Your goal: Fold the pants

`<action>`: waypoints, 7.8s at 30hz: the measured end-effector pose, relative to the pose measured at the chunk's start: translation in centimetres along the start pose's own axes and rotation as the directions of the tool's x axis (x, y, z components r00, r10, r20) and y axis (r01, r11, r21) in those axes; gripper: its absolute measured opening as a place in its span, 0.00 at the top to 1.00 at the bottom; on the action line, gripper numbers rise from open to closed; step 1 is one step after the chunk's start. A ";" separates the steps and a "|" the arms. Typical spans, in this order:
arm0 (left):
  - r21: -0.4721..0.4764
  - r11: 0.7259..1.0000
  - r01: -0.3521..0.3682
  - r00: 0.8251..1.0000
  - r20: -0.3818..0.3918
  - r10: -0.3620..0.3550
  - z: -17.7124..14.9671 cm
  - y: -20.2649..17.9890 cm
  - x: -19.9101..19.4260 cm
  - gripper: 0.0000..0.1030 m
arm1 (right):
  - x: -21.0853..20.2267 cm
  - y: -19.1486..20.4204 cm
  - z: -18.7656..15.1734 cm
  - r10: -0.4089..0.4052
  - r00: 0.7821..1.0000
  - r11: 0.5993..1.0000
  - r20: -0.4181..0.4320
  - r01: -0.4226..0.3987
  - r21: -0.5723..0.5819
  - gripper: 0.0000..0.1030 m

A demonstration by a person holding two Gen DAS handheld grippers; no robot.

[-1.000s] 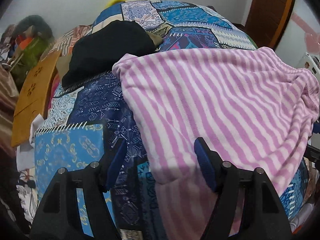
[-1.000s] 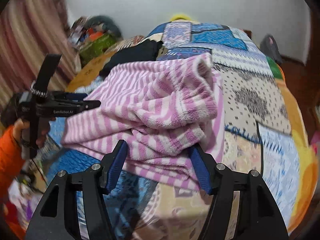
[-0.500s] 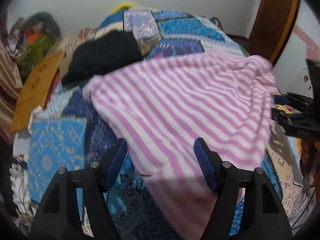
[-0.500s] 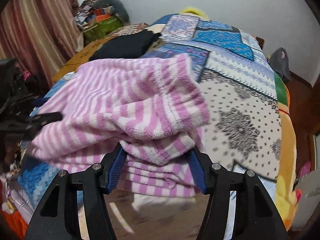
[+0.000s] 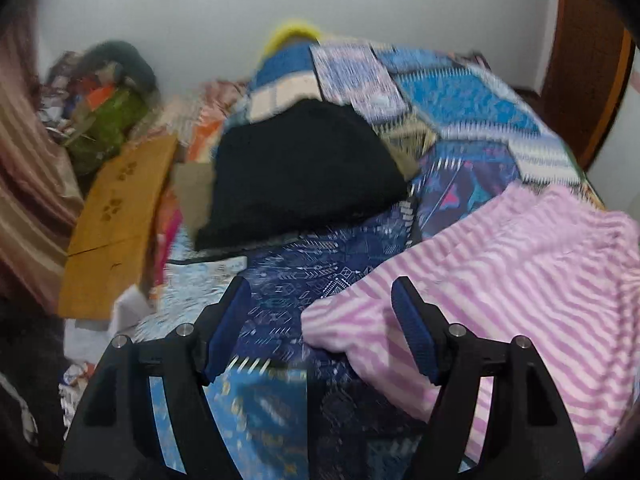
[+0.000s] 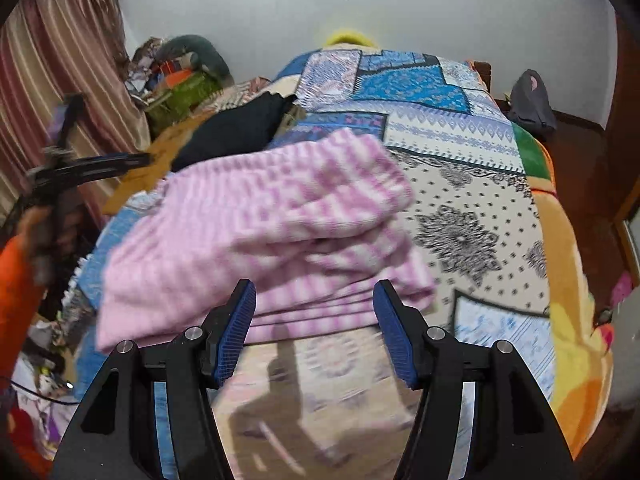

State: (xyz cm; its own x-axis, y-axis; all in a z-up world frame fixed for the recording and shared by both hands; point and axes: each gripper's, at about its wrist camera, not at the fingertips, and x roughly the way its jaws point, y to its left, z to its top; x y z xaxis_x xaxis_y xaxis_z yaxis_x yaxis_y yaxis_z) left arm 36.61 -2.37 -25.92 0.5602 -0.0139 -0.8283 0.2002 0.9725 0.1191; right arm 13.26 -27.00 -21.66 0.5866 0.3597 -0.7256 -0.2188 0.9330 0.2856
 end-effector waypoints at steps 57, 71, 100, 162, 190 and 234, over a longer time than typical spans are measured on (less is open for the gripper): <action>-0.044 0.951 0.306 0.951 -0.035 -0.308 -9.6 -5.1 -10.4 0.89 | -2.8 1.8 1.2 0.050 0.995 0.987 0.081 -0.037 -0.159 0.52; 0.132 0.983 0.124 0.992 -0.035 -0.121 -11.9 -9.7 -6.2 0.78 | 0.8 1.5 -2.9 0.017 0.998 0.971 -0.061 -0.031 -0.236 0.70; 0.129 0.977 0.170 0.982 0.059 -0.179 -1.2 -8.1 -5.2 0.53 | 0.6 -3.3 5.3 -0.057 0.996 0.991 0.067 0.064 -0.119 0.57; -0.032 0.966 0.256 0.961 -0.094 -0.258 -15.0 -3.6 -6.7 0.76 | 1.9 -0.7 -2.6 0.024 0.995 0.995 -0.097 -0.033 -0.095 0.57; -0.011 0.981 0.194 0.981 0.021 -0.194 -8.5 -0.8 -9.0 0.27 | -1.8 -2.9 1.4 -0.054 0.998 0.996 -0.011 0.053 -0.070 0.49; 0.016 0.851 0.526 0.834 -0.209 -0.511 1.2 -9.7 5.6 0.54 | 12.5 -5.7 7.4 0.264 0.944 0.963 -0.197 -0.246 0.114 0.63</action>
State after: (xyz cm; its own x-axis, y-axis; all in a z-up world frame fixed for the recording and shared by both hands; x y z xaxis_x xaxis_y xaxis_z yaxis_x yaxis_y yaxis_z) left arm 38.78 -12.15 -31.11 0.1965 -0.4601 -0.8659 0.4776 0.8161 -0.3253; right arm 27.60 -27.86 -27.75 0.3420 0.5879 -0.7330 -0.2662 0.8087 0.5245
